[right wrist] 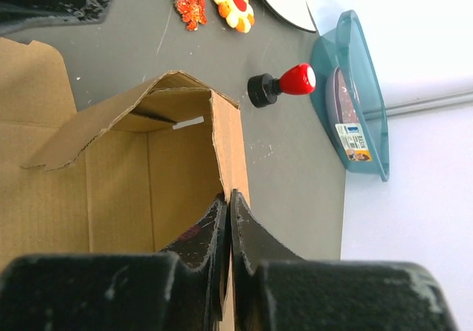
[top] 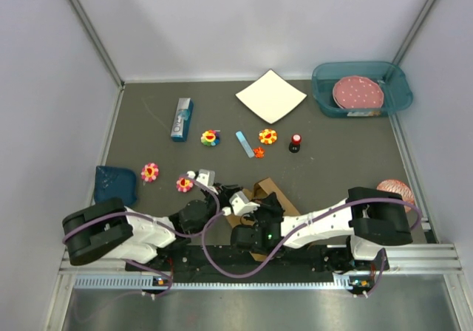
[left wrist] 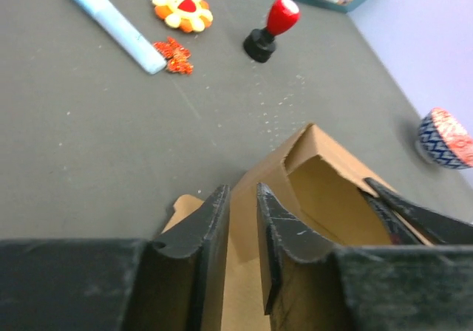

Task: Fold the paper box

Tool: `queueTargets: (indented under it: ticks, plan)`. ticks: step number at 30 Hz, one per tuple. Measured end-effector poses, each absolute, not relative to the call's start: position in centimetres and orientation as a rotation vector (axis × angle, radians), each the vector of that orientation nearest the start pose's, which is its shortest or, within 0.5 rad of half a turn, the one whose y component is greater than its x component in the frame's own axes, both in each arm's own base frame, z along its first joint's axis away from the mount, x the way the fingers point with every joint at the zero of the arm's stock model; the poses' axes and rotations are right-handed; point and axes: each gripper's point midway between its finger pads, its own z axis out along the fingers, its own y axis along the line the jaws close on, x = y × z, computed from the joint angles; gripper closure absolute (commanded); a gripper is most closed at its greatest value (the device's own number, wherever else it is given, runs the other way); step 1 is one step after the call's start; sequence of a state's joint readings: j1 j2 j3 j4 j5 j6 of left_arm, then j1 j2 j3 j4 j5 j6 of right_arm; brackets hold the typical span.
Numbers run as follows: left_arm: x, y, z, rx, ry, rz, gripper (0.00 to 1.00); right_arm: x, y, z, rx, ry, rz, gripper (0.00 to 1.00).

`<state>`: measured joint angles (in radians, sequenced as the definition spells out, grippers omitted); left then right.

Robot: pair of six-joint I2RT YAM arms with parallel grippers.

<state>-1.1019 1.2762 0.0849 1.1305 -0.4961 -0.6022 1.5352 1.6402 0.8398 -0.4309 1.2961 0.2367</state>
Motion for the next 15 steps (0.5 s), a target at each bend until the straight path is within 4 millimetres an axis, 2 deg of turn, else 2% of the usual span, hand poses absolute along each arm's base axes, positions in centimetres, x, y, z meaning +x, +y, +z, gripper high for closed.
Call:
queueTargets:
  ticks: [3,8,15]
  plan:
    - [20.7,-26.6,10.4,0.043,1.738,-0.849,0.81,17.5,25.0,10.6,-0.944,1.63,-0.653,1.0]
    - [21.4,-28.1,9.4,0.093,1.779,-0.808,0.82,17.5,24.7,10.6,-0.956,1.63,-0.666,1.0]
    - [20.8,-29.7,6.8,0.179,1.85,-0.818,0.82,17.5,23.6,10.3,-0.992,1.623,-0.715,1.0]
